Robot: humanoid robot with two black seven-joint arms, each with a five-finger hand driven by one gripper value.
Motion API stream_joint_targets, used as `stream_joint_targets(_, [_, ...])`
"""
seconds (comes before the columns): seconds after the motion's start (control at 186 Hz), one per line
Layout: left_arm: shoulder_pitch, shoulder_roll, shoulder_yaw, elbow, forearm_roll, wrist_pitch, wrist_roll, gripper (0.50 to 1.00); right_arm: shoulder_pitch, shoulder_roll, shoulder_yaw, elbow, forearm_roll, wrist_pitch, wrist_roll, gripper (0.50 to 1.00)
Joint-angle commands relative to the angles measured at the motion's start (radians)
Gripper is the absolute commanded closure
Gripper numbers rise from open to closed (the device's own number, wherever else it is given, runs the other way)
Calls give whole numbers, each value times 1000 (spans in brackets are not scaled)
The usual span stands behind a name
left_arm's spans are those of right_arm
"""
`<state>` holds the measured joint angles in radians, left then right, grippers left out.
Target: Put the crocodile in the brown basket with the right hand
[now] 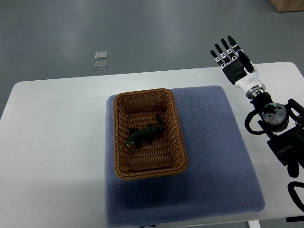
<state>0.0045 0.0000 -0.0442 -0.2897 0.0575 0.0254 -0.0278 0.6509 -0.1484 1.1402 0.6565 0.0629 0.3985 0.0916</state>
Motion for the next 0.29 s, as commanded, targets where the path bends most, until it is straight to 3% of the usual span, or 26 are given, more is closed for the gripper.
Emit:
stream_joint_targets(0.0, [0,0,0,0,1,-1,0,500,4,-7,-10,0,-74,0,0,572])
stream_joint_targets(0.286, [0,0,0,0,1,-1,0,500,4,-11,-11,0,-173,-9,2,572])
